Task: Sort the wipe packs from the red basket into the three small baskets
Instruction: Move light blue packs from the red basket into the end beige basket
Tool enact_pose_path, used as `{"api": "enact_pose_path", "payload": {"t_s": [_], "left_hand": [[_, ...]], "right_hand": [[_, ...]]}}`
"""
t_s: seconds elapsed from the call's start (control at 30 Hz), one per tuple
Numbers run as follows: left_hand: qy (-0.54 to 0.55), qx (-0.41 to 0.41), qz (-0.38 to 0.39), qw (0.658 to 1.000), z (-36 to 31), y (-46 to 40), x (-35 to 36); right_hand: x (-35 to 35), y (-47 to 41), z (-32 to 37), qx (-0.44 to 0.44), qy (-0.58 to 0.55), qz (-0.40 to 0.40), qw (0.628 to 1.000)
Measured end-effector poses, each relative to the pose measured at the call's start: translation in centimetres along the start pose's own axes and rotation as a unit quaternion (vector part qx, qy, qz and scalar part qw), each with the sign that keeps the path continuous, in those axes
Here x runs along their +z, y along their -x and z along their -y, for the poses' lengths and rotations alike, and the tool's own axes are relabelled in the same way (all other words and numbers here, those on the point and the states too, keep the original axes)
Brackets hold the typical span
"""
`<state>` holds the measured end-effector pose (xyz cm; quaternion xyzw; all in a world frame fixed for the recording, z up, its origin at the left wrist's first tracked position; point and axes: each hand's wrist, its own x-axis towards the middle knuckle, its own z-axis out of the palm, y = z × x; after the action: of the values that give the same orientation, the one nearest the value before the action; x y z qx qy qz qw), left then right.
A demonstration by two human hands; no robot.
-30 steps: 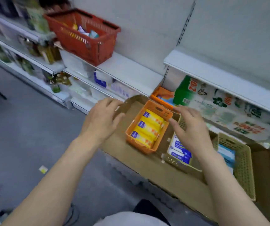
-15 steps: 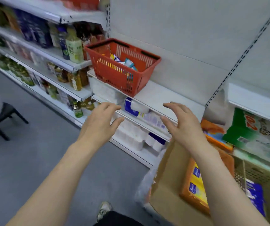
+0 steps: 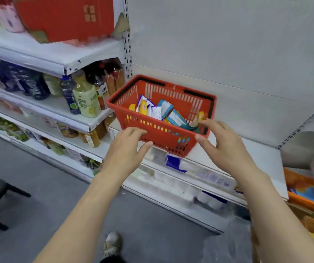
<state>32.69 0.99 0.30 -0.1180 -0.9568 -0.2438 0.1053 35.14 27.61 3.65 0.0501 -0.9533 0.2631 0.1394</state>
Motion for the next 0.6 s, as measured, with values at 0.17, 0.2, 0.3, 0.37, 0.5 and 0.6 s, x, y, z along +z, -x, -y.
{"api": "enact_pose_path", "payload": {"t_s": [0.17,0.2,0.3,0.37,0.5,0.6], "left_hand": [[0.043,0.059,0.037,0.997,6.0,-10.6,1.1],[0.049,0.068,0.046,0.995,7.1,-12.5,1.1],[0.052,0.085,0.084,0.991,9.6,-17.9,1.4],[0.061,0.085,0.107,0.989,10.6,-21.2,2.1],[0.075,0.091,0.156,0.981,11.7,-25.8,4.8],[0.073,0.089,0.186,0.976,12.4,-28.4,7.1]], "right_hand": [[4.3,-6.5,0.9,0.073,0.017,-0.047,0.996],[5.0,-7.7,1.2,0.087,0.015,-0.046,0.995],[6.9,-11.5,2.1,0.113,0.016,-0.041,0.993],[8.2,-13.9,1.8,0.137,0.03,-0.029,0.99],[10.6,-18.1,-0.1,0.189,0.047,0.035,0.98],[12.5,-21.7,-3.0,0.206,0.068,0.083,0.973]]}}
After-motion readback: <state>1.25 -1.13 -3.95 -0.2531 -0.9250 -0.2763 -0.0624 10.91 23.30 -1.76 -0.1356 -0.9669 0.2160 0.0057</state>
